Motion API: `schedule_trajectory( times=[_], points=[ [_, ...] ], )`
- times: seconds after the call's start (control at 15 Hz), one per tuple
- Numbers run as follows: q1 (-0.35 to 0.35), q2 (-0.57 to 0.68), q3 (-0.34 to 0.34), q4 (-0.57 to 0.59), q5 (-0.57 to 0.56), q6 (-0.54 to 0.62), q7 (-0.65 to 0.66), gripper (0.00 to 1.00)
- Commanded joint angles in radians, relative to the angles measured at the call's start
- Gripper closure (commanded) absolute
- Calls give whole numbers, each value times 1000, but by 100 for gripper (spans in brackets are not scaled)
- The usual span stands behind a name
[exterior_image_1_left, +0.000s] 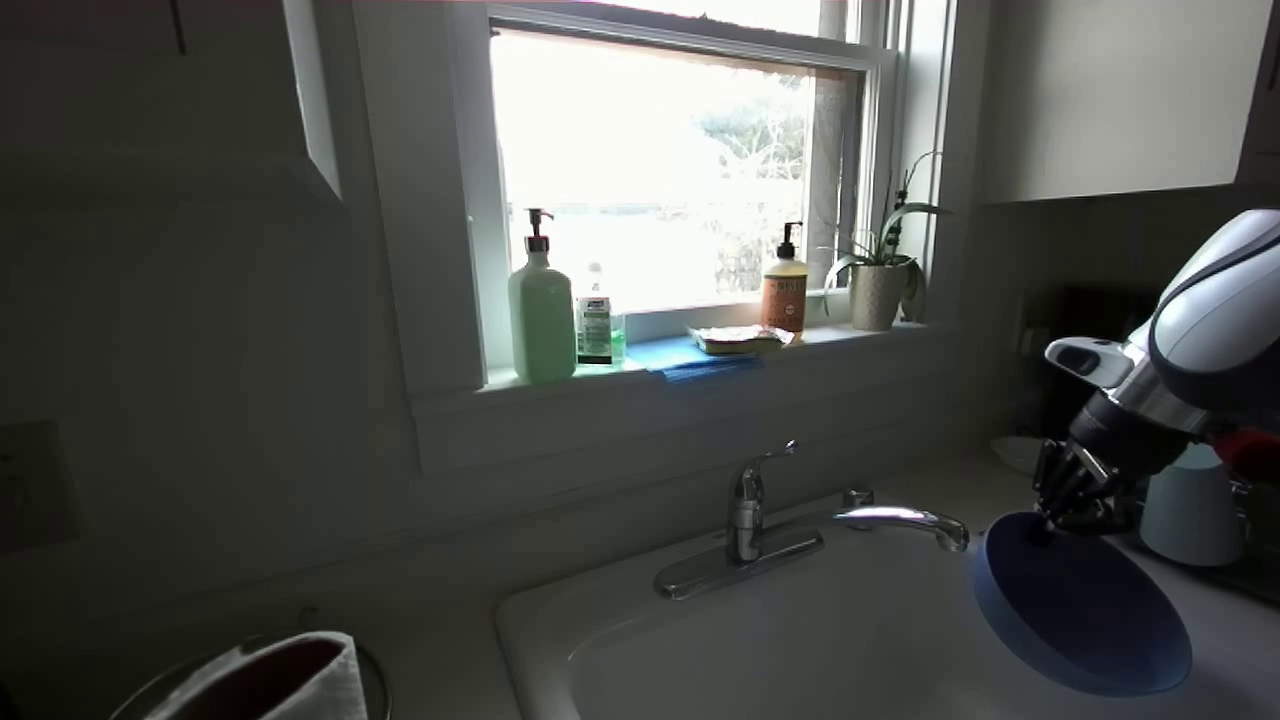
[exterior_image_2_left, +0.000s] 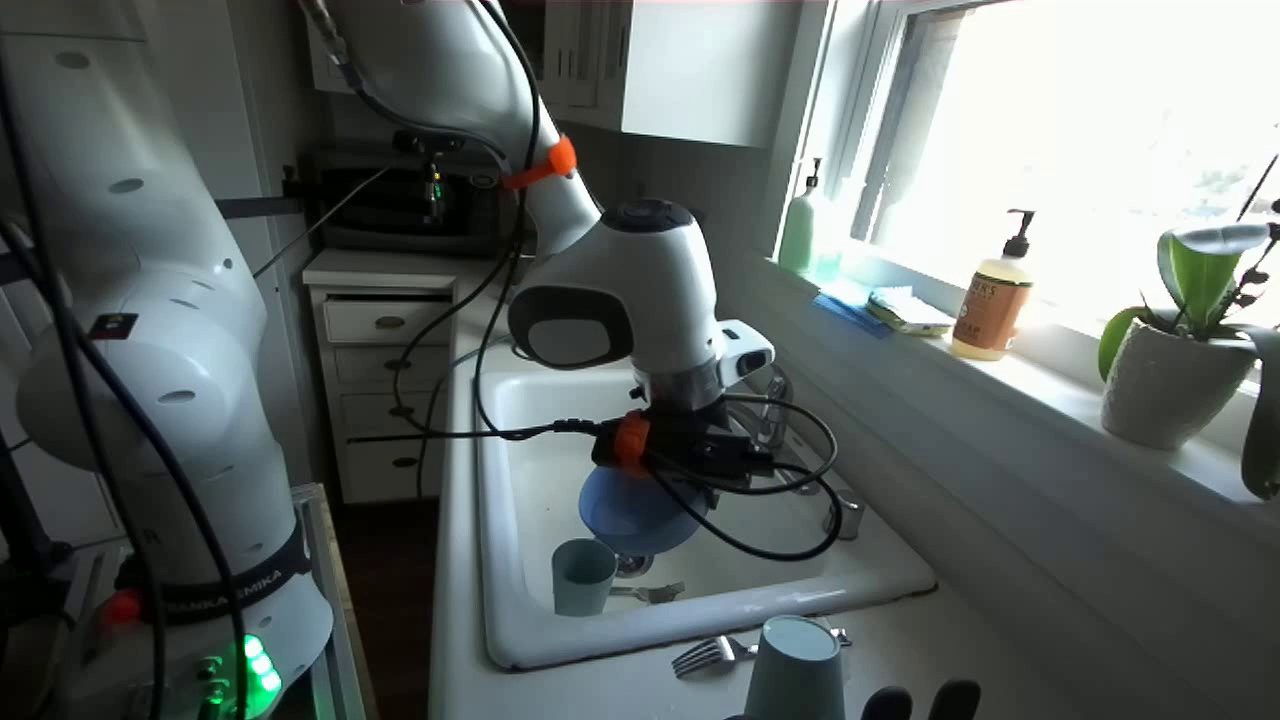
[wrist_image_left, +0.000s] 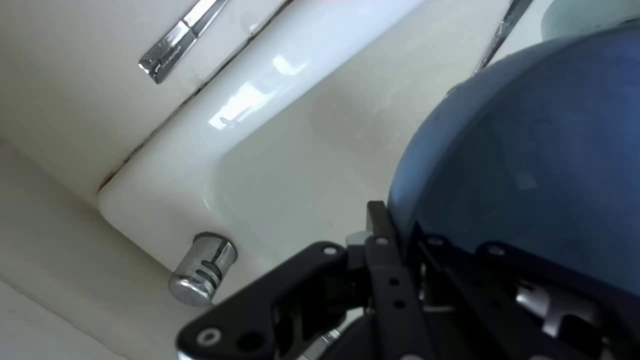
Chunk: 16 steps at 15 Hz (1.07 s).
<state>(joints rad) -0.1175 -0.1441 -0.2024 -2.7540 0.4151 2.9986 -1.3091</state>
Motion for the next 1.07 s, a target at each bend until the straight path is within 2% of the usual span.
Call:
schedule_trajectory(
  times=[0.0, 0.53, 1.0],
  points=[
    [57, 6, -25, 0, 137, 61, -121, 99],
    [135, 11, -31, 0, 433, 115, -384, 99],
    [186, -3, -41, 0, 717, 161, -677, 99]
  ],
)
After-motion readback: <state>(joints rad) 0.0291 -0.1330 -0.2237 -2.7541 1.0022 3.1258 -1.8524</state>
